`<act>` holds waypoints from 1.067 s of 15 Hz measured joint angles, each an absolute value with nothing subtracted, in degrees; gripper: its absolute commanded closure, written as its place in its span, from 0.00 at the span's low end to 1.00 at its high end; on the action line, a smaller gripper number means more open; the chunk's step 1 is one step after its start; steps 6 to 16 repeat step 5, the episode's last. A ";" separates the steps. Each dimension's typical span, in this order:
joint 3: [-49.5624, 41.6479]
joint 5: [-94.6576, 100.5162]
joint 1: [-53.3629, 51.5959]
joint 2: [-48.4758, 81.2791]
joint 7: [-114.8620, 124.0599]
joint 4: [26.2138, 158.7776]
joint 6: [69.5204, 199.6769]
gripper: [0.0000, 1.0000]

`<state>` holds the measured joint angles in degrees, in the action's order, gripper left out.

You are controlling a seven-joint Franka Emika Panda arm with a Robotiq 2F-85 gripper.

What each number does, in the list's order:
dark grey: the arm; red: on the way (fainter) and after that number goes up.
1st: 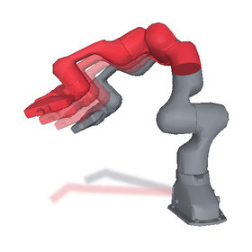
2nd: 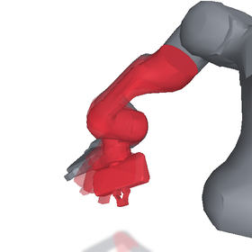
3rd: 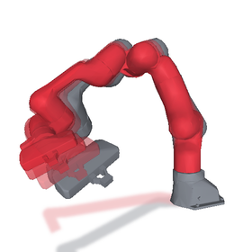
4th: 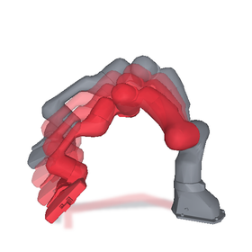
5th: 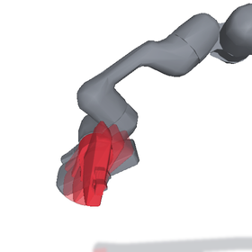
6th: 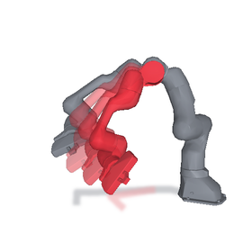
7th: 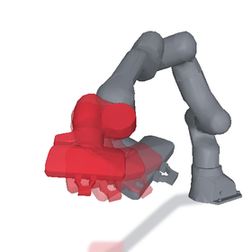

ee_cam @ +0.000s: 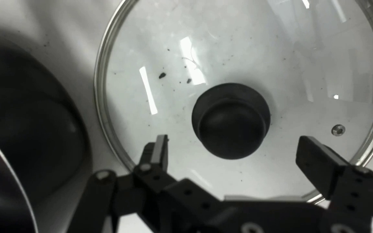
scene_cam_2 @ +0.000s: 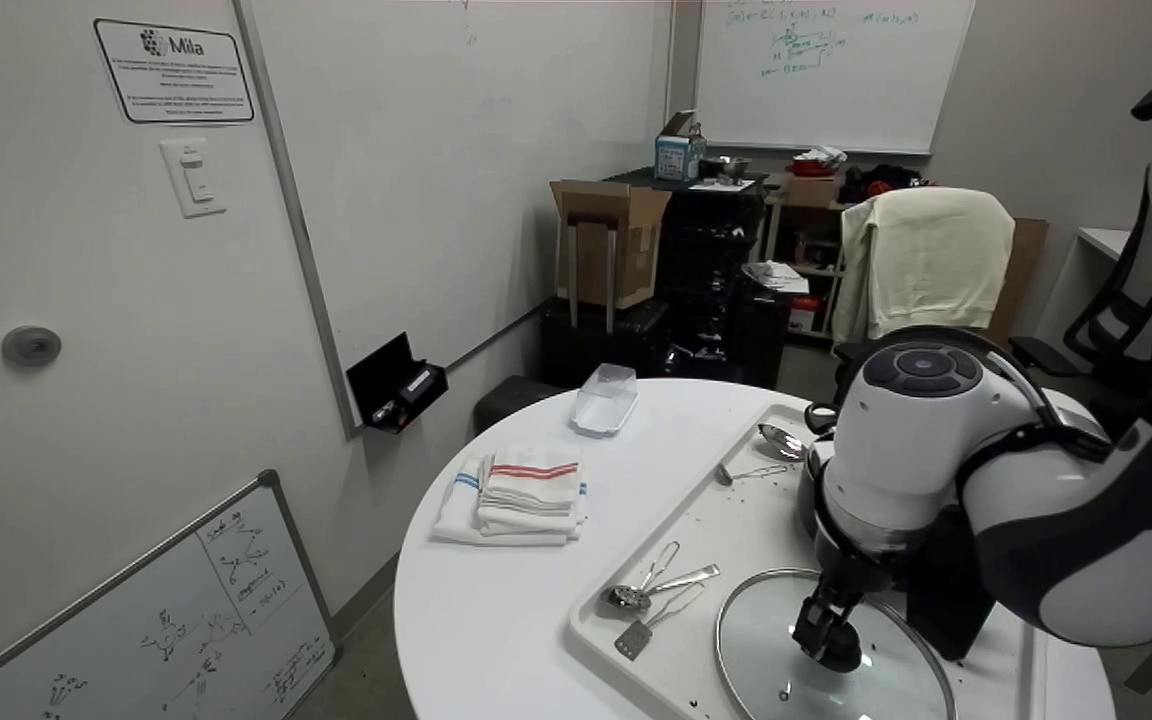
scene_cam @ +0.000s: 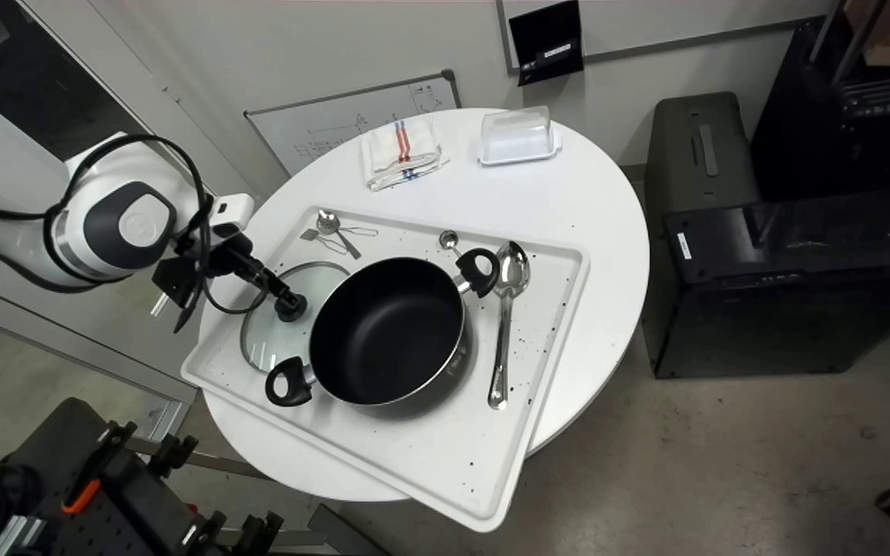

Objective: Remove the glass lid from the pot and put it on the white tray

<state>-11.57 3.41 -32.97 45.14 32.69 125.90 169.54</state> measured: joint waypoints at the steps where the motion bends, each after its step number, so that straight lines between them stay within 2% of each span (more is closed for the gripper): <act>1: -11.34 3.41 -32.64 44.17 31.83 126.84 169.76 0.00; 5: -10.24 3.41 -30.63 38.38 26.91 132.74 171.29 0.00; 16: -10.24 3.41 -30.63 38.38 26.91 132.74 171.29 0.00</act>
